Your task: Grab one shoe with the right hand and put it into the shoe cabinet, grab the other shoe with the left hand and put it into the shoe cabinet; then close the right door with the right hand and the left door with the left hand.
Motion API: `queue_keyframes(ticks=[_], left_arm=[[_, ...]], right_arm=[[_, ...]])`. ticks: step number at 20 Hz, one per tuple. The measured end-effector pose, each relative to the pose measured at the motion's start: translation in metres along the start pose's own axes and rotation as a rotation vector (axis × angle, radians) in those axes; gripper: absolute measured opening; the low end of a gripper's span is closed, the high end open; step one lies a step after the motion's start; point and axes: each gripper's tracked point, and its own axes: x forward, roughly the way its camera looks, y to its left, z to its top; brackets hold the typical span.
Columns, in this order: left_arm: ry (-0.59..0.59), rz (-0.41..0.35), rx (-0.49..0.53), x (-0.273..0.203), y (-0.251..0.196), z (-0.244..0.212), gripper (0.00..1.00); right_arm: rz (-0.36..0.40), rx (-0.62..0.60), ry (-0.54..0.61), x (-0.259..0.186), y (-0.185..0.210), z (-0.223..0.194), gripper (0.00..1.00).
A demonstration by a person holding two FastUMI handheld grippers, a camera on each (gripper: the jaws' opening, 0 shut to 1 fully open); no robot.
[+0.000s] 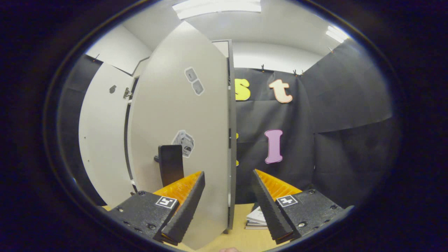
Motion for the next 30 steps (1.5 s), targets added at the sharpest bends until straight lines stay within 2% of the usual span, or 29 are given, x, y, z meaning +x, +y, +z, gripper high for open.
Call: queue_keyframes(ticks=[4,5,6,8,11,12,14,22,25,30], left_arm=[[0.005,0.034,-0.012,-0.002,0.016,-0.002,0.93],[0.002,0.043,-0.011,-0.001,0.019,0.001,0.93],[-0.001,0.052,-0.011,-0.002,0.024,0.002,0.93],[-0.002,0.067,-0.016,-0.002,0.031,0.002,0.93],[0.002,0.079,-0.026,-0.005,0.035,0.001,0.93],[0.002,0.081,-0.027,-0.006,0.036,0.001,0.93],[0.001,0.079,-0.026,-0.005,0.037,0.003,0.93],[0.005,0.034,-0.03,-0.006,0.022,0.004,0.93],[-0.004,0.022,-0.033,-0.004,0.016,0.007,0.93],[-0.001,0.018,-0.029,-0.002,0.012,0.006,0.93]], right_arm=[[0.046,0.01,-0.002,0.02,0.037,-0.005,0.89],[0.058,0.015,0.004,0.028,0.046,-0.009,0.87],[0.068,0.018,0.009,0.037,0.055,-0.013,0.9],[0.078,0.015,0.028,0.053,0.071,-0.022,0.91],[0.069,0.039,0.029,0.061,0.076,-0.027,0.91],[0.068,0.049,0.029,0.06,0.075,-0.028,0.88],[0.061,0.062,0.033,0.055,0.068,-0.028,0.91],[-0.004,0.026,-0.037,-0.018,0.045,-0.021,0.91],[-0.031,-0.02,-0.049,-0.055,0.049,-0.041,0.91],[-0.083,-0.033,-0.019,-0.109,0.064,-0.105,0.91]])
